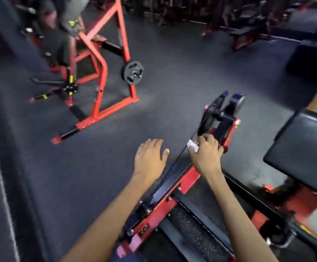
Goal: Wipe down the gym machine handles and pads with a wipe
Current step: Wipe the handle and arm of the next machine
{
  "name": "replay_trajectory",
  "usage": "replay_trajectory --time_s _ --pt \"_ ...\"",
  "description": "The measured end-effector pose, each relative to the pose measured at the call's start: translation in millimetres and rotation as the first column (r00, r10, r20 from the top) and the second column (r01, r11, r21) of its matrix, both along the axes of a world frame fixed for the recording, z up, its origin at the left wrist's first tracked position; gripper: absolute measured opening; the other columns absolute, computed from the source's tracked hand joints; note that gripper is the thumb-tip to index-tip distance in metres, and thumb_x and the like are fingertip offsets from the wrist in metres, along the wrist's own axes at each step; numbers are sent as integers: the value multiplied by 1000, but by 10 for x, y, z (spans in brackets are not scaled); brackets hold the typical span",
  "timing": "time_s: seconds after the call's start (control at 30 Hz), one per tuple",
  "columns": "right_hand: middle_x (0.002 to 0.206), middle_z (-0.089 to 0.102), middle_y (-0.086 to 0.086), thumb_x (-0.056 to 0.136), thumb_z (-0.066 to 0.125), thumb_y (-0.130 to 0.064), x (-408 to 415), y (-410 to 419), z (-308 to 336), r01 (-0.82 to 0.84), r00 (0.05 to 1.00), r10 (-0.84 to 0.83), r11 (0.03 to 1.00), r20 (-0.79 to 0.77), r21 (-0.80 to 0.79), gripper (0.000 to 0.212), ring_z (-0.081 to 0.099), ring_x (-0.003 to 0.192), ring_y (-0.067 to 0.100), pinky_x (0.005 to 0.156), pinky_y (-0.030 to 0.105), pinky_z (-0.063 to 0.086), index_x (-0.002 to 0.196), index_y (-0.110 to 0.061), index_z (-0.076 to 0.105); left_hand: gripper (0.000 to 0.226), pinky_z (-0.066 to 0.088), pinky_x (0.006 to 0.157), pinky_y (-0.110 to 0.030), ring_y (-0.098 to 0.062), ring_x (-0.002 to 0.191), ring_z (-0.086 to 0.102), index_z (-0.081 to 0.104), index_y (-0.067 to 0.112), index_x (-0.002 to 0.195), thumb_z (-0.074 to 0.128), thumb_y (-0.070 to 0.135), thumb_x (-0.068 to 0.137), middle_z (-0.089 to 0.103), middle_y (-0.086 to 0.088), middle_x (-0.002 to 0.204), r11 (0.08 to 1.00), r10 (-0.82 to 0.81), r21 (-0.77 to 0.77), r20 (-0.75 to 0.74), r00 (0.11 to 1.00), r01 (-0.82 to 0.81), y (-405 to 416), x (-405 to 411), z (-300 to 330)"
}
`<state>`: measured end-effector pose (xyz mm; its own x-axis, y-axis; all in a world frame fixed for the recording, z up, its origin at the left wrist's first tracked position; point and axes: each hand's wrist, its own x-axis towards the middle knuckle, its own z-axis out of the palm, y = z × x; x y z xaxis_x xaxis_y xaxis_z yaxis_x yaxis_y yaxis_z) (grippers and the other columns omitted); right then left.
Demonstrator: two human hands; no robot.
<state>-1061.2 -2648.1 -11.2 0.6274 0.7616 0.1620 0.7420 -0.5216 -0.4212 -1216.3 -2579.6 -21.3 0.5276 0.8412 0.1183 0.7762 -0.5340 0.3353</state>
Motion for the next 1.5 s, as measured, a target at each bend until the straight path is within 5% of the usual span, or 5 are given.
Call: replay_trajectory --time_s 0.47,0.97,1.5 --pt "130 46 9 90 55 -32 -1185 1339 -241 -306 952 306 951 -3 -50 28 39 125 28 105 46 24 107 -11 61 50 20 117 -31 -17 141 32 37 17 147 31 42 103 42 0 150 970 235 -38 -86 968 -239 879 -1332 -76" --pt "129 45 11 90 58 -31 -2777 2799 -445 -174 984 171 980 -39 -96 28 38 124 29 106 49 22 106 -8 63 50 17 119 -35 -20 142 30 37 15 147 31 40 104 41 -1 150 981 170 -80 -101 980 -179 2573 -3102 -400" --pt "131 40 9 90 57 -31 -3222 2673 -246 -199 979 196 979 -51 -55 27 35 125 30 107 52 20 106 -10 62 49 15 119 -37 -21 143 28 38 15 146 33 39 104 41 -2 150 982 185 -15 -74 980 -187 2381 -3538 -235"
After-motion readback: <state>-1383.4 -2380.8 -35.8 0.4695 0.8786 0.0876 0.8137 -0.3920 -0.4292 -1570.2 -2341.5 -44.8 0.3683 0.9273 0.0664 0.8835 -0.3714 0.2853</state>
